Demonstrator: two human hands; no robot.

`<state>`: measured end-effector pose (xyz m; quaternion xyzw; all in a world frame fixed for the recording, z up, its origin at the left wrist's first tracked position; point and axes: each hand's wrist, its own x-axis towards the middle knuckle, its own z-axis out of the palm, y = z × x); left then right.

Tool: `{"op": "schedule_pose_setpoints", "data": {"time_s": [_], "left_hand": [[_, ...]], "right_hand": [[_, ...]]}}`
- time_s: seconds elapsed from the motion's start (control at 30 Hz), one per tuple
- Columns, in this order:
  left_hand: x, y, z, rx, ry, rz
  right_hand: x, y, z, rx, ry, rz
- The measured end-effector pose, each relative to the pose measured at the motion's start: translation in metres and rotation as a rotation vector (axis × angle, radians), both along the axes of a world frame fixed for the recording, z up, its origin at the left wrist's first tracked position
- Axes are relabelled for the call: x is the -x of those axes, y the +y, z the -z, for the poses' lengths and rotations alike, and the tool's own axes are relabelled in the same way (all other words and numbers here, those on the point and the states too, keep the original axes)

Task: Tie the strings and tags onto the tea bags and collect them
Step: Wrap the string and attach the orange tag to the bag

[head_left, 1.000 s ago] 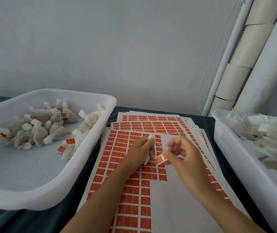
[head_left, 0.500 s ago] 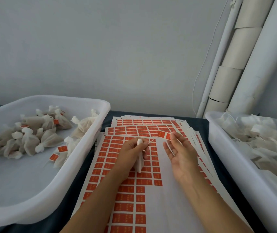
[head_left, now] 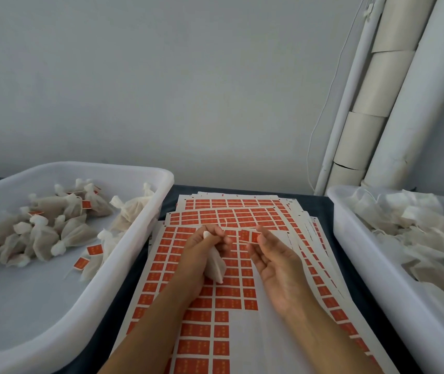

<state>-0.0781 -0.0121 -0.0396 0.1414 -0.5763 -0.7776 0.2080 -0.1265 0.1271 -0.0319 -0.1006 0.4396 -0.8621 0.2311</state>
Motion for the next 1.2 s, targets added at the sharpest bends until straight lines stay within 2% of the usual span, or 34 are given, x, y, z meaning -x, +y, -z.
{"op": "schedule_pose_setpoints", "data": {"time_s": [0.17,0.3,0.63,0.87,1.07,1.2], "left_hand": [[-0.002,0.000,0.002,0.049,0.019,0.055],[-0.005,-0.002,0.002,0.006,0.066,0.138],[-0.005,0.008,-0.001,0.268,0.028,0.161],[-0.005,0.013,-0.001,0.377,0.011,0.168],[-0.004,0.015,0.001,0.397,0.002,0.150],[-0.005,0.016,0.000,0.433,0.010,0.161]], "right_hand": [[0.002,0.001,0.002,-0.010,-0.010,0.032],[0.007,0.004,0.004,-0.051,0.007,0.069],[0.014,0.013,-0.002,0.029,0.017,0.110],[0.013,0.011,0.000,-0.122,0.201,0.178],[0.009,0.007,0.004,-0.365,0.484,0.299],[0.008,0.004,0.007,-0.426,0.537,0.375]]}}
